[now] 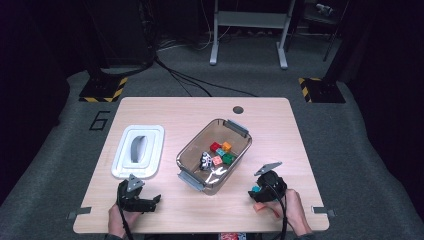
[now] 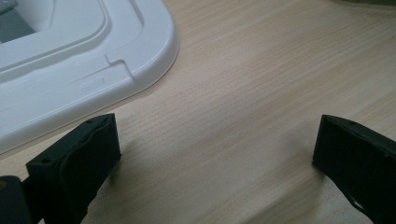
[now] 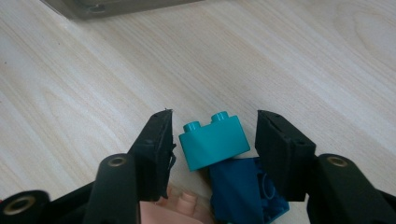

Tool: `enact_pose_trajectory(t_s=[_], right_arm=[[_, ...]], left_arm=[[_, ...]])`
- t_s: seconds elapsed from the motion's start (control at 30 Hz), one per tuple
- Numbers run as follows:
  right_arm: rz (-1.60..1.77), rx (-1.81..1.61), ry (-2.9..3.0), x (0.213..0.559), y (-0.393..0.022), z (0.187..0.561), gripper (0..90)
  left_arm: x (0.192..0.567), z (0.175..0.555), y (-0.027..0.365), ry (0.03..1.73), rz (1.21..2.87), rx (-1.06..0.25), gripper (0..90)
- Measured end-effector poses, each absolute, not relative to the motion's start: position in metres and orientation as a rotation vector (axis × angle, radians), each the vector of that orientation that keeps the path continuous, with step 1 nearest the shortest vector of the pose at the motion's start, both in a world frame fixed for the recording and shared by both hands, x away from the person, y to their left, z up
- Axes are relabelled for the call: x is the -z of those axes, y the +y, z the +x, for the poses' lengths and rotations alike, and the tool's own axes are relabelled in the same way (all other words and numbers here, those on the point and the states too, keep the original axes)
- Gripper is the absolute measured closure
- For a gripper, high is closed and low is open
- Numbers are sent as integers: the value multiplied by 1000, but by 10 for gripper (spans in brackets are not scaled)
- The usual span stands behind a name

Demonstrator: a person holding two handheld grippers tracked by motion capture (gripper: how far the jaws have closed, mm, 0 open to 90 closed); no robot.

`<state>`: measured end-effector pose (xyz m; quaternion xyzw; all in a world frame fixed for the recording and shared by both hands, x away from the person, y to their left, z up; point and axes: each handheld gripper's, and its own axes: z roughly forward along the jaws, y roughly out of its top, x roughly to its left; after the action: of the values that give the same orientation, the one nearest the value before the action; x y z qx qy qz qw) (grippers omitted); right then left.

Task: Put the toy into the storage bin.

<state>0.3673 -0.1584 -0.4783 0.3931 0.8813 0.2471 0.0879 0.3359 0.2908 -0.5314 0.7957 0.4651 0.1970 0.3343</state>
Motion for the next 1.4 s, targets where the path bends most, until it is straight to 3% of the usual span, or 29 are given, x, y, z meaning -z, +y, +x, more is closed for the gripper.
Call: enact_pose_trajectory(t_s=[0.1,0.43,0.63,0.83,1.4], right_arm=[[1174,-708,2602,479,-156,371,557],[1252,-723,2535,480,-161,380,565],[1327,-701,2512,482,-167,390,517],[1340,-697,2509,485,-169,391,566],[1420,-867,2342,464,-186,399,573]], left_arm=[[531,336,291,1214,2077,-514,5],[531,336,291,1214,2077,-514,5],[531,336,291,1213,2078,-514,5],[531,336,291,1208,2088,-514,5],[531,336,291,1214,2077,-515,5]])
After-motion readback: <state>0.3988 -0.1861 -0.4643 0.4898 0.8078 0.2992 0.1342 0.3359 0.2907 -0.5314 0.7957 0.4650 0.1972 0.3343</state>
